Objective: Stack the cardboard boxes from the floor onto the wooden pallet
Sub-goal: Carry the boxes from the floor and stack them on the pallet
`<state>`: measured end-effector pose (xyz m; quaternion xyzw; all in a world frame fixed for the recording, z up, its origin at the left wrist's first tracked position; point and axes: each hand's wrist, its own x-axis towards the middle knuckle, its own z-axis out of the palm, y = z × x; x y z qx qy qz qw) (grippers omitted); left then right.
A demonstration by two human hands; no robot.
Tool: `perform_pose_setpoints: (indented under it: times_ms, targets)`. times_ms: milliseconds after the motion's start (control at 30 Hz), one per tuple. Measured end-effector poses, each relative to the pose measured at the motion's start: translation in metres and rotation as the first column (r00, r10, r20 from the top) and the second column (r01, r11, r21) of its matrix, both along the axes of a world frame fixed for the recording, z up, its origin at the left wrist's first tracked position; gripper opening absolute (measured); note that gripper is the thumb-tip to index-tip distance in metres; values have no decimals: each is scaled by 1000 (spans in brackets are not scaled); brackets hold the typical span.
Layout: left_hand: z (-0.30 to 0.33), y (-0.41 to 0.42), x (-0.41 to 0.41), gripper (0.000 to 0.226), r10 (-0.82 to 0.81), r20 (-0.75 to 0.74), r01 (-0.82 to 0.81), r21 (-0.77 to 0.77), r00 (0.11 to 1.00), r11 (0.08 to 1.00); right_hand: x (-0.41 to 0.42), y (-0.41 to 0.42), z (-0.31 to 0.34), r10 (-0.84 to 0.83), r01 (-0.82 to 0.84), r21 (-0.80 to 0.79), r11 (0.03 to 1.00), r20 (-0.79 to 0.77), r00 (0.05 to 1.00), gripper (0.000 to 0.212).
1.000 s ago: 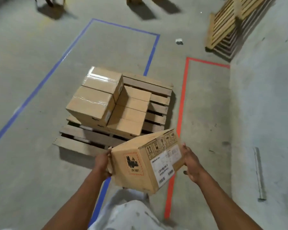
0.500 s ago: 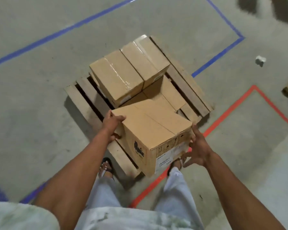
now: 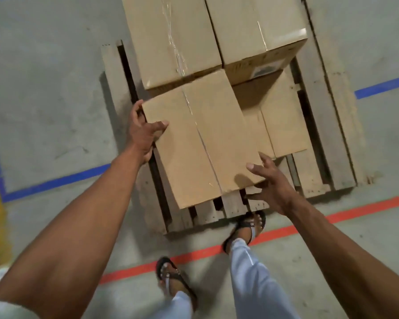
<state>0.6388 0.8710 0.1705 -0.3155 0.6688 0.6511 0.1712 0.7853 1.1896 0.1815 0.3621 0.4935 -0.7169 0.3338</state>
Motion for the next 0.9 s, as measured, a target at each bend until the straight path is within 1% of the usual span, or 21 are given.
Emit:
perform_pose_setpoints:
  times_ms: [100, 200, 267, 300, 367, 433, 467, 500, 533, 600, 667, 767, 900]
  targets:
    - [-19, 1, -9, 97, -81, -104, 76, -45, 991, 996, -7, -12, -26, 44, -42, 35, 999, -42, 998, 86]
    - [-34, -3, -9, 90, -95, -129, 100, 33, 987, 994, -12, -20, -44, 122, -108, 152, 982, -90, 988, 99]
    - [-48, -13, 1, 100, -100, -169, 114, 71, 981, 991, -13, -21, -54, 183, -149, 240, 959, -125, 975, 101]
    - [-53, -17, 10, 108, -125, -189, 142, 75, 974, 987, -12, -21, -57, 206, -164, 269, 949, -137, 969, 99]
    - [-65, -22, 37, 123, -231, -222, 244, 32, 947, 969, -10, -22, -65, 249, -187, 310, 932, -171, 953, 90]
    - [-73, -8, 68, 130, -350, -217, 353, -27, 911, 935, -12, -19, -65, 273, -200, 337, 920, -186, 944, 78]
    - [-82, -3, 85, 129, -380, -220, 381, -41, 898, 924, -12, -21, -66, 282, -203, 343, 917, -197, 939, 72]
    - [-92, 1, 96, 124, -383, -225, 388, -23, 896, 922, -10, -22, -67, 295, -213, 345, 914, -204, 934, 67]
    - [-97, 4, 103, 114, -361, -229, 374, 14, 904, 927, -9, -24, -68, 308, -224, 353, 909, -203, 930, 64]
    - [-105, 4, 108, 101, -314, -243, 333, 40, 918, 942, -5, -25, -68, 319, -229, 370, 900, -204, 926, 62]
    - [-107, 3, 108, 100, -291, -267, 312, 39, 919, 949, -3, -24, -69, 325, -224, 383, 896, -223, 919, 60]
    - [-112, 4, 108, 104, -289, -309, 310, 23, 906, 950, -3, -21, -71, 389, -266, 403, 876, -264, 882, 55]
    - [-117, 6, 109, 95, -247, -347, 278, 43, 905, 960, 8, -22, -78, 422, -239, 463, 854, -348, 837, 37]
